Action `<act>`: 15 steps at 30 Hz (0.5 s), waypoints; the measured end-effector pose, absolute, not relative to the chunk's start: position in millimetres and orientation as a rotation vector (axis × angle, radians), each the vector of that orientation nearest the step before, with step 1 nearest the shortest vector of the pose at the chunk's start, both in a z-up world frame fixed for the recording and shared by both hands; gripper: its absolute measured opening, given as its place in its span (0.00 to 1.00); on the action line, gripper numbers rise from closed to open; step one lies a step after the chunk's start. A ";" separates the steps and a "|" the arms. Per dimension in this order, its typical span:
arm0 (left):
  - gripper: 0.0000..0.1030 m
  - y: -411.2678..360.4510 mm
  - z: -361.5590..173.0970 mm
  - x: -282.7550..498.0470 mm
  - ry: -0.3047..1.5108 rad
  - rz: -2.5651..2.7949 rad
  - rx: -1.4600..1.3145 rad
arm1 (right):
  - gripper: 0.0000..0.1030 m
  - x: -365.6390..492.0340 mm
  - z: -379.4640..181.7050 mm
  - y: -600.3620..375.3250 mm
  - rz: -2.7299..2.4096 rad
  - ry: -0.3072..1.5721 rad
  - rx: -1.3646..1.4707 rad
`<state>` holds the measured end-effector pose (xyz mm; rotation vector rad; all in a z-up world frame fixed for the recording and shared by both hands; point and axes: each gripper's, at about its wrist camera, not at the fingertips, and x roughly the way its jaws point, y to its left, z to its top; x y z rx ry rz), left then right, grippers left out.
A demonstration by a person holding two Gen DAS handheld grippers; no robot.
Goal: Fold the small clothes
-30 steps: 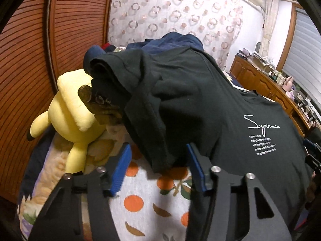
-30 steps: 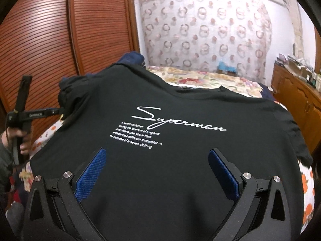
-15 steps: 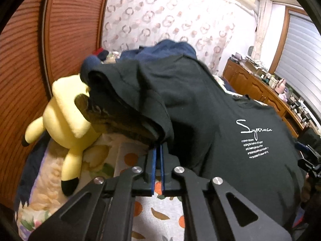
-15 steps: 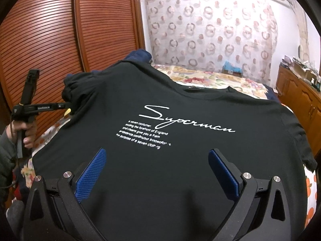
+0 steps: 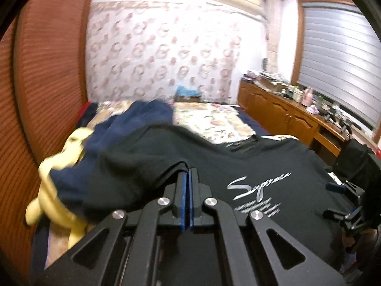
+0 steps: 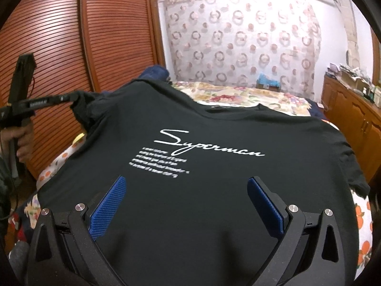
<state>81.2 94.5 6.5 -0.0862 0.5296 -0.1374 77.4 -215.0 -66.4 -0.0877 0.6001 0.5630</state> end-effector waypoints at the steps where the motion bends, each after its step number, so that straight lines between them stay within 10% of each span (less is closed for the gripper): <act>1: 0.00 85.7 11.5 90.0 0.529 -0.158 -0.076 | 1.00 77.8 -65.9 -218.7 0.554 0.599 -0.083; 9: 0.01 27.6 14.6 131.5 0.611 -0.227 0.034 | 1.00 80.1 -62.2 -252.9 0.494 0.591 -0.032; 15: 0.41 33.2 16.8 108.9 0.592 -0.213 0.027 | 1.00 82.5 -59.9 -258.3 0.483 0.592 -0.044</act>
